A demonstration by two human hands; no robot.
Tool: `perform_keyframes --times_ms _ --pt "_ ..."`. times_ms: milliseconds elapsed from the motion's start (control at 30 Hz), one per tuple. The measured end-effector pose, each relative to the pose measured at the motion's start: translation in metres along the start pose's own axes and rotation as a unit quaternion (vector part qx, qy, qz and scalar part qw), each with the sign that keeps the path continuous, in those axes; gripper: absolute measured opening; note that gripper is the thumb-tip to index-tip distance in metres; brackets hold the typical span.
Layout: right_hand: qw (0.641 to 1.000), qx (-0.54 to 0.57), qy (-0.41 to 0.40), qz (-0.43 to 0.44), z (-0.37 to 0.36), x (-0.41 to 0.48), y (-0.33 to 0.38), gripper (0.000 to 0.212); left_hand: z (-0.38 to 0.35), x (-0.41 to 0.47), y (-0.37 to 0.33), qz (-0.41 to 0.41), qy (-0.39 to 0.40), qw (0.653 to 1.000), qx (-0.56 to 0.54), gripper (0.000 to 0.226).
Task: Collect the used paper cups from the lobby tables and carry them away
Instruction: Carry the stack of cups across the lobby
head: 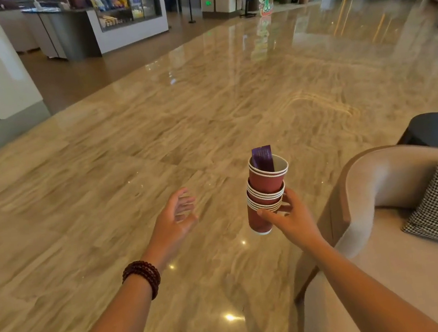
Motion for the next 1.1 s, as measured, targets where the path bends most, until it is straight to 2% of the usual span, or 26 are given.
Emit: perform_keyframes --times_ms 467,767,1100 --pt "0.996 0.014 -0.073 -0.040 -0.035 0.217 0.008 0.071 0.080 0.245 -0.005 -0.027 0.064 0.997 0.032 0.048" --pt "0.992 0.021 -0.116 -0.046 -0.019 0.341 0.000 0.070 0.075 0.384 0.010 -0.022 0.102 0.994 0.028 0.049" --pt "0.992 0.025 -0.119 -0.038 0.034 0.519 -0.017 0.068 0.056 0.576 0.002 -0.031 0.094 0.995 0.018 0.048"
Point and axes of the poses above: each hand's wrist, its own x-axis towards the middle knuckle, its own z-axis out of the back of the hand, y = z × x, the point moved 6 cm from there along x, towards the middle knuckle, and after that the axes turned 6 degrees about y, right-handed, at the moved point
